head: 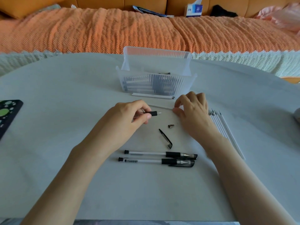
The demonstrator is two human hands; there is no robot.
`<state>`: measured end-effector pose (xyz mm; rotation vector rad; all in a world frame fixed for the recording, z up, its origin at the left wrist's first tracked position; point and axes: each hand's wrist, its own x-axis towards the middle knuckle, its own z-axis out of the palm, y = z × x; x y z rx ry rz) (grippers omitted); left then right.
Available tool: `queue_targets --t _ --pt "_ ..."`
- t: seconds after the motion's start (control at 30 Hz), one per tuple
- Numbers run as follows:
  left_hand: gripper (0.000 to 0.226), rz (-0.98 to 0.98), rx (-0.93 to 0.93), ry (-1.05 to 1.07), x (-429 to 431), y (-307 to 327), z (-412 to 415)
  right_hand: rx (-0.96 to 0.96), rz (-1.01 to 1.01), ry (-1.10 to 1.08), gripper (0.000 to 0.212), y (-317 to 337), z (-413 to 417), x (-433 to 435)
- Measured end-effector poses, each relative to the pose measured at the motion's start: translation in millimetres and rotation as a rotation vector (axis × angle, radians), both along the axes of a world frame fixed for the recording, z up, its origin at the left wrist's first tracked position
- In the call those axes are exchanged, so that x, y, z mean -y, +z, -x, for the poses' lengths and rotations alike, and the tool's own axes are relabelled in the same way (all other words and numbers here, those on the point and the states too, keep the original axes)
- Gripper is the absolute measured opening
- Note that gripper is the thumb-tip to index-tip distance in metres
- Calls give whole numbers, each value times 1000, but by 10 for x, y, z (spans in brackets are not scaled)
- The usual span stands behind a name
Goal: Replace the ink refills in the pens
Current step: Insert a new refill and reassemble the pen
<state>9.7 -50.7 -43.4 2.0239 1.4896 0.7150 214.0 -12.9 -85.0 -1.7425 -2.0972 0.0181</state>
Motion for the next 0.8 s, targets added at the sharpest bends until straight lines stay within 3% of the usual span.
queue_targets --t 0.13,0.27,0.4,0.8 --pt "5 -5 20 22 -22 6 52 -48 3 22 12 32 -8 10" --pt "5 -19 76 61 -62 -4 113 -410 48 23 5 209 -45 104" --pt "7 -53 132 118 -104 -2 179 -604 87 49 10 329 -110 193" --pt "7 -80 166 130 -89 60 227 -620 114 61 13 386 -160 290"
